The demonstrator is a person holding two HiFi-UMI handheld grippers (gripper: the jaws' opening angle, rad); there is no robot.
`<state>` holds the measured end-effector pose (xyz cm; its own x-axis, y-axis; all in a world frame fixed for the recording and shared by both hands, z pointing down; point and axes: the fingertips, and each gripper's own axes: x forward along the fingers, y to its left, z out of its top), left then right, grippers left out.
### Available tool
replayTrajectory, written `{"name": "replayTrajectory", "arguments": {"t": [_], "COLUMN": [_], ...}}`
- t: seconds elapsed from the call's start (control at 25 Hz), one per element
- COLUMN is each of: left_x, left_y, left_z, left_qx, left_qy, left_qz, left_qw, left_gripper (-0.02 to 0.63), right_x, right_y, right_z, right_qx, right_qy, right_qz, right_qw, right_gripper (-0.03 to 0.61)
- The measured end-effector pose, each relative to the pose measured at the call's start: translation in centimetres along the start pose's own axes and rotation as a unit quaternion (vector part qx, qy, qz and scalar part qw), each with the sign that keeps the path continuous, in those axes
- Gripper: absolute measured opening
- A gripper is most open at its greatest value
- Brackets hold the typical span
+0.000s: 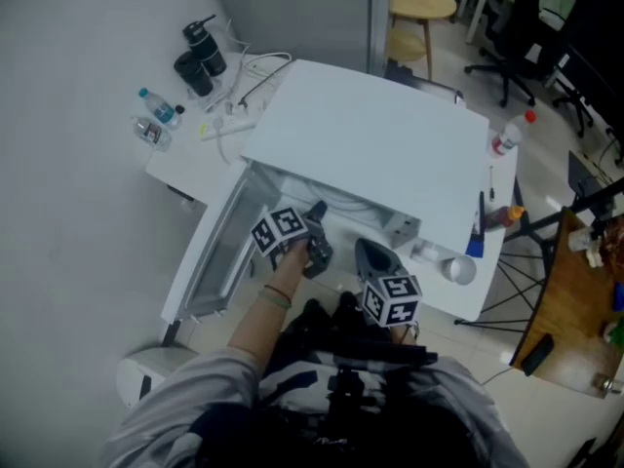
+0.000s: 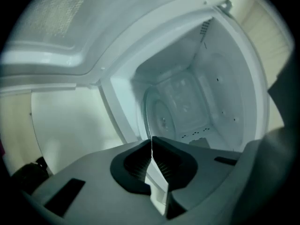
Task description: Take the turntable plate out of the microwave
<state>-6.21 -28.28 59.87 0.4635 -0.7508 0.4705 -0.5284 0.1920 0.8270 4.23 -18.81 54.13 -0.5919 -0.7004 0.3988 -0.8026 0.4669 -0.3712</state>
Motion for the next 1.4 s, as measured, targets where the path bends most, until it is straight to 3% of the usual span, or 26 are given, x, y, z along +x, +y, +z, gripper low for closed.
{"name": "replayTrajectory", "arguments": {"t": [0.2, 0.32, 0.4, 0.52, 0.6, 0.68, 0.88, 1.08, 1.24, 1.32, 1.4], "left_x": [-0.9, -1.0, -1.1, -1.2, -0.6, 0.3, 1.4, 2.3, 1.8, 1.6, 1.7], "left_y": [0.4, 0.6, 0.7, 0.7, 0.7, 0.7, 0.7, 0.6, 0.8, 0.8, 0.8], "left_z": [-1.1, -0.4, 1.1, 3.4, 3.9, 4.0, 4.8, 6.0, 5.7, 5.6, 5.7], "left_qx": [0.031, -0.009, -0.024, 0.057, 0.113, 0.126, 0.115, 0.028, -0.006, -0.01, 0.018], "left_qy": [0.019, 0.021, 0.004, -0.02, -0.012, 0.002, 0.007, -0.007, -0.012, -0.015, -0.014], "left_qz": [-0.021, -0.039, -0.038, -0.004, 0.008, 0.008, 0.003, -0.014, -0.03, -0.042, -0.042], "left_qw": [0.9991, 0.999, 0.999, 0.9982, 0.9935, 0.992, 0.9933, 0.9995, 0.9994, 0.999, 0.9989], "left_gripper": [0.002, 0.003, 0.067, 0.075, 0.075, 0.075, 0.078, 0.049, 0.029, 0.028, 0.028], "right_x": [-0.6, -0.7, -0.8, -1.0, -1.1, -1.2, -1.7, -1.8, -1.8, -1.8, -1.8], "right_y": [0.3, 0.9, 1.4, 1.8, 2.0, 1.9, 1.5, 0.8, 0.7, 0.4, 0.1], "right_z": [-0.4, -1.0, -1.6, -2.3, -2.4, -2.4, -2.5, -3.1, -2.9, -3.0, -3.3], "right_qx": [0.018, 0.021, 0.019, 0.013, 0.012, 0.011, 0.014, 0.023, 0.025, 0.028, 0.032], "right_qy": [-0.011, -0.01, -0.007, -0.002, -0.002, -0.004, -0.007, -0.001, -0.004, -0.004, -0.001], "right_qz": [-0.041, -0.056, -0.062, -0.068, -0.074, -0.08, -0.095, -0.106, -0.108, -0.111, -0.113], "right_qw": [0.999, 0.998, 0.998, 0.998, 0.997, 0.997, 0.995, 0.994, 0.994, 0.993, 0.993], "right_gripper": [0.008, 0.008, 0.008, 0.008, 0.008, 0.008, 0.008, 0.008, 0.008, 0.008, 0.008]}}
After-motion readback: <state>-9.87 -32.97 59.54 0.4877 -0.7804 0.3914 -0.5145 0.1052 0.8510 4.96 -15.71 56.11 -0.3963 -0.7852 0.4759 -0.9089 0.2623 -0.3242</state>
